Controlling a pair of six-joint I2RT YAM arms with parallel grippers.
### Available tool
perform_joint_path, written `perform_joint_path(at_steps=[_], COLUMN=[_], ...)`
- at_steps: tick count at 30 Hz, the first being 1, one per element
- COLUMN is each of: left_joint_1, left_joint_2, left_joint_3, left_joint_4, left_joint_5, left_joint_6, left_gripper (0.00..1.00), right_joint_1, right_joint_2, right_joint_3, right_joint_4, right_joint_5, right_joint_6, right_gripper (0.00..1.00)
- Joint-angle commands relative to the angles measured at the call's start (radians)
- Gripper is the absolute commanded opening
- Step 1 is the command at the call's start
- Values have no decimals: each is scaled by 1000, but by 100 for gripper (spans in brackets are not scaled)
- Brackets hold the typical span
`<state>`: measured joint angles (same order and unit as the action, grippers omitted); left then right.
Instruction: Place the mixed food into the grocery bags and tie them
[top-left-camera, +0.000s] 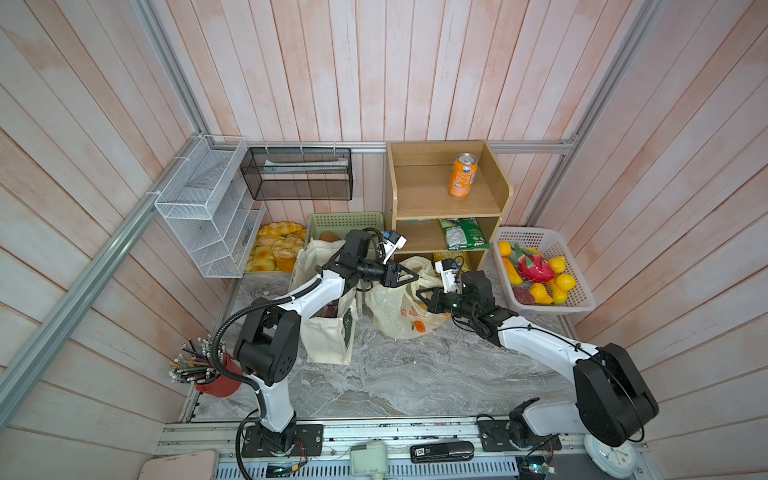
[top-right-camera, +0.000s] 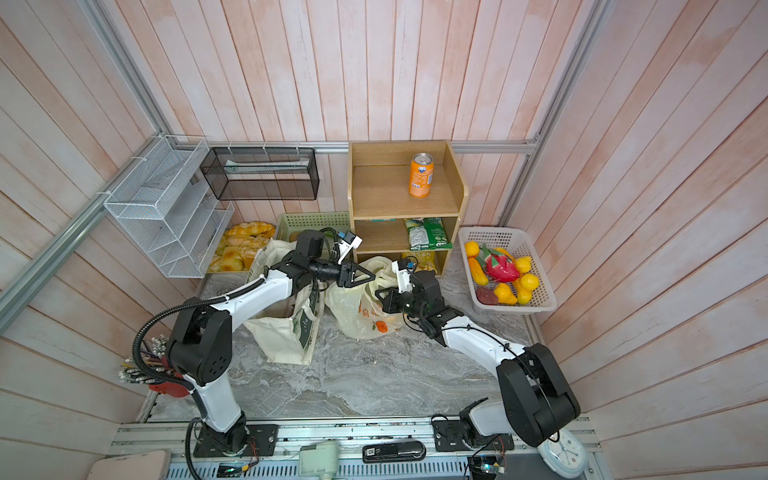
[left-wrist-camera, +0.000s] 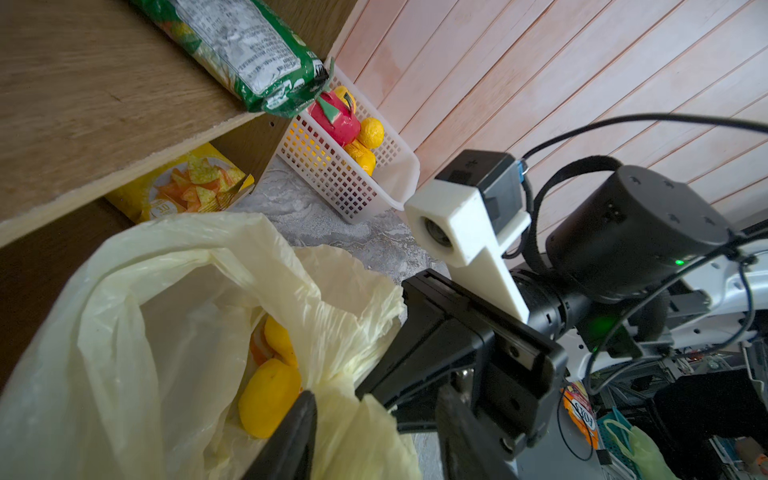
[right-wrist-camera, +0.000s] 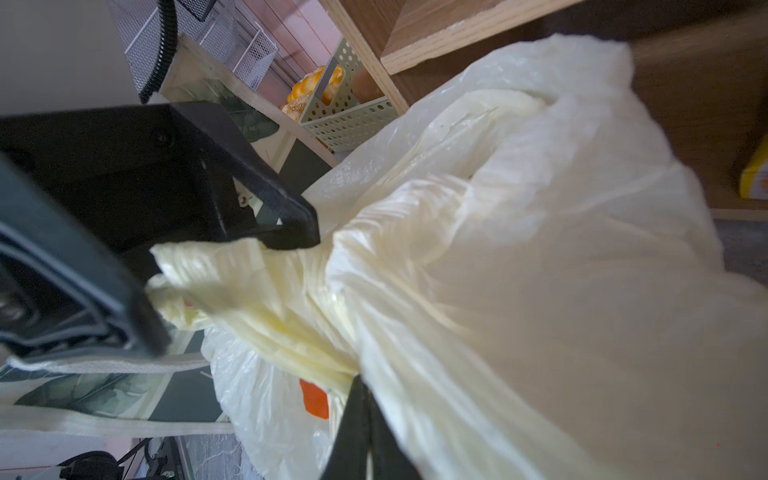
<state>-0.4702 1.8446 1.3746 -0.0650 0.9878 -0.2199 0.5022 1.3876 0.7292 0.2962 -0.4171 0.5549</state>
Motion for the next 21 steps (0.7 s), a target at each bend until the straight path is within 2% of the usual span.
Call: perform_joint_path(at_steps=[1, 6, 8, 12, 16, 17, 18, 19, 21], left_joint_1=[-3, -3, -3, -10, -25, -28, -31, -33, -39], left_joint_2=[7, -4, -2, 2, 6, 5, 2, -8, -36], left_joint_3=[17, 18, 20, 27, 45, 52, 53, 50, 29], left_joint_4=[-63, -133, -149, -157, -174, -182, -185, -180, -148], left_joint_5=[-11, -51, -59, -74, -105, -117, -125, -139, -174], left_joint_6=[59, 114, 125, 134, 149, 168, 175, 176, 176], left_gripper=[53, 55, 51, 32, 5, 0, 0, 0, 0], right_joint_1=[-2, -2, -2, -3, -2, -2, -3, -3, -11], right_joint_2=[-2, -4, -3, -2, -11, -16, -24, -38, -74], right_joint_3=[-10, -8, -6, -8, -17, -20, -19, -16, -11], right_joint_4=[13, 12, 15, 16, 14, 8, -4, -22, -54], right_joint_5=[-3, -2, -3, -9, -18, -21, -25, -25, -22], right_joint_6=[7, 5, 7, 10, 15, 16, 17, 19, 44], right_gripper=[0, 0, 0, 0, 0, 0, 0, 8, 32])
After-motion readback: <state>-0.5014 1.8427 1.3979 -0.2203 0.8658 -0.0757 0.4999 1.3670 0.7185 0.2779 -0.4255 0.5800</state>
